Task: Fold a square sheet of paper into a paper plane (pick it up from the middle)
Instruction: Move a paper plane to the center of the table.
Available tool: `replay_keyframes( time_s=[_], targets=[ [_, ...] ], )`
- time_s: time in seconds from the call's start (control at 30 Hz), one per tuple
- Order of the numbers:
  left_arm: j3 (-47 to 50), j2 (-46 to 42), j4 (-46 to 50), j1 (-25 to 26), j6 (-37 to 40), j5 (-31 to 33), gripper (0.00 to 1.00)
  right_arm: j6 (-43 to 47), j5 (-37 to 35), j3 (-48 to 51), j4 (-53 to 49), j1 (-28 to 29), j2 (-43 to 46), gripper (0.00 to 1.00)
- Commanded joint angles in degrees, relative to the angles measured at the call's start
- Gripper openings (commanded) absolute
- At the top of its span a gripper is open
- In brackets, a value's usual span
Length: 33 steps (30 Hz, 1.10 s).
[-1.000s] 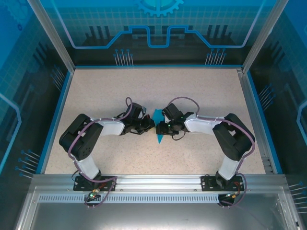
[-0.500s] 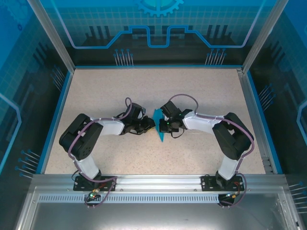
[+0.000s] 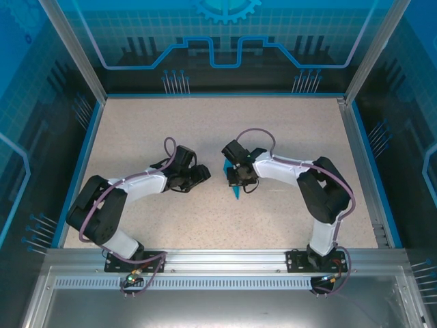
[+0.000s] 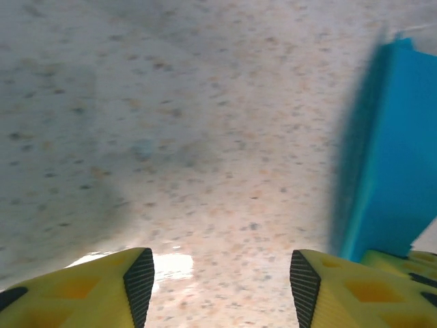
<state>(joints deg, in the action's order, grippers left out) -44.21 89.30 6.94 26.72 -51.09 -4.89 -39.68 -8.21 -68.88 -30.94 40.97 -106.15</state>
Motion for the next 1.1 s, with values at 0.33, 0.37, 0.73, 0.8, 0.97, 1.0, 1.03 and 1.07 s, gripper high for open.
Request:
replay_keyframes(
  time_s=[0.33, 0.37, 0.73, 0.8, 0.97, 1.0, 1.03, 1.07],
  targets=[
    [-1.63, -0.61, 6.97, -0.51, 0.68, 5.35, 0.67, 0.15, -2.95, -4.08, -4.22, 1.13, -4.88, 0.18],
    [-1.65, -0.67, 7.26, -0.52, 0.72, 5.65, 0.69, 0.13, -2.78, -4.31, -4.33, 1.12, -5.33, 0.18],
    [-2.46, -3.16, 12.53, -1.88, 2.55, 10.08, 0.91, 0.46, -6.88, -7.17, -6.19, 0.48, -3.87, 0.06],
    [-2.38, -4.10, 13.51, -2.61, 2.94, 10.89, 0.94, 1.38, -7.42, -9.19, -6.88, -0.72, -3.92, 0.06],
    [-2.26, -6.10, 15.41, -3.56, 3.76, 12.10, 0.98, 4.13, -8.57, -15.21, -8.43, -3.28, -7.28, 0.07],
    [-2.22, -6.23, 15.63, -3.64, 3.95, 12.18, 0.99, 4.78, -8.79, -16.84, -8.96, -3.75, -8.46, 0.07],
    [-2.22, -6.32, 15.89, -3.61, 4.09, 12.31, 0.99, 5.23, -9.28, -18.12, -9.38, -4.11, -9.51, 0.07],
    [-2.20, -6.38, 16.15, -3.69, 4.19, 12.30, 0.99, 5.91, -9.75, -19.36, -9.73, -4.45, -10.72, 0.08]
  ],
)
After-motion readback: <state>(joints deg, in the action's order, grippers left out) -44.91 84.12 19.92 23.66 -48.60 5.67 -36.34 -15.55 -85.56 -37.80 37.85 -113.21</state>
